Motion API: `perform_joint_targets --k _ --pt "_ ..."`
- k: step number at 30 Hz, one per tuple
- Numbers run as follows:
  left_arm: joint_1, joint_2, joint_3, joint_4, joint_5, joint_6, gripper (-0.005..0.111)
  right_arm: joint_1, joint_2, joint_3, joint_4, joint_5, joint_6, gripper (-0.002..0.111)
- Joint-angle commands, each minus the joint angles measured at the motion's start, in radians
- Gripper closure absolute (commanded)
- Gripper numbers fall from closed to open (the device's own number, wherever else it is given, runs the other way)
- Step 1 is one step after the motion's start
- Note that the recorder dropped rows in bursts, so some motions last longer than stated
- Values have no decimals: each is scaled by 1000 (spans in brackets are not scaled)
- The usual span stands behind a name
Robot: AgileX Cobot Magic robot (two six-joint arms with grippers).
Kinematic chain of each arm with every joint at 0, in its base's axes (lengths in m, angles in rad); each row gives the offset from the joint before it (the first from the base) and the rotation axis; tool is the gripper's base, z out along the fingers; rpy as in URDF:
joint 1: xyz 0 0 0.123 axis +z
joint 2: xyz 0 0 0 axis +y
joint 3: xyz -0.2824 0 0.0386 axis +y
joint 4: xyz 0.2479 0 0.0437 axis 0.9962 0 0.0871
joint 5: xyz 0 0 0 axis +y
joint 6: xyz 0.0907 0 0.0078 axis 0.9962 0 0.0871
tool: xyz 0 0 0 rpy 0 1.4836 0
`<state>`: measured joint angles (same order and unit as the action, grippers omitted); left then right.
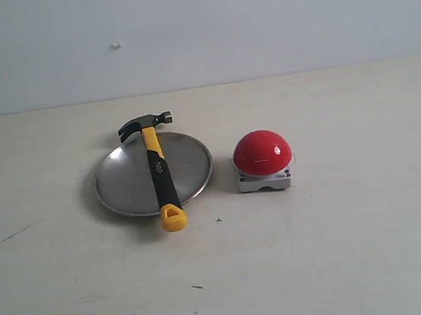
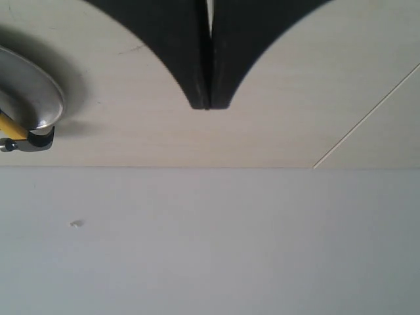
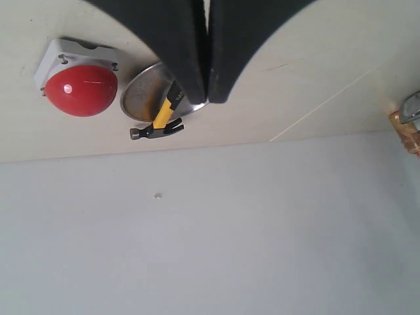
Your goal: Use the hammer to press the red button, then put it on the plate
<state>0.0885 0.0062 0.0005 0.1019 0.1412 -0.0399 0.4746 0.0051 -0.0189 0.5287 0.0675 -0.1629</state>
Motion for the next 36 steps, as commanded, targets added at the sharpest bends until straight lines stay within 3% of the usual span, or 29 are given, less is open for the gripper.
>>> perform_joint_targets --k 1,6,13,29,36 --pt "4 -6 0 -8 1 -10 107 -6 -5 2 -8 -1 -2 108" --pt "4 -6 0 -8 1 -10 107 -6 -5 2 -16 -3 -131 108" --pt "4 -6 0 -8 1 -10 107 -14 -5 2 -12 -8 -151 108" --pt "4 -6 0 -6 1 -10 107 -584 -5 2 -12 122 -202 108" --pt "4 -6 0 -6 1 -10 107 -610 -5 2 -7 122 -202 108"
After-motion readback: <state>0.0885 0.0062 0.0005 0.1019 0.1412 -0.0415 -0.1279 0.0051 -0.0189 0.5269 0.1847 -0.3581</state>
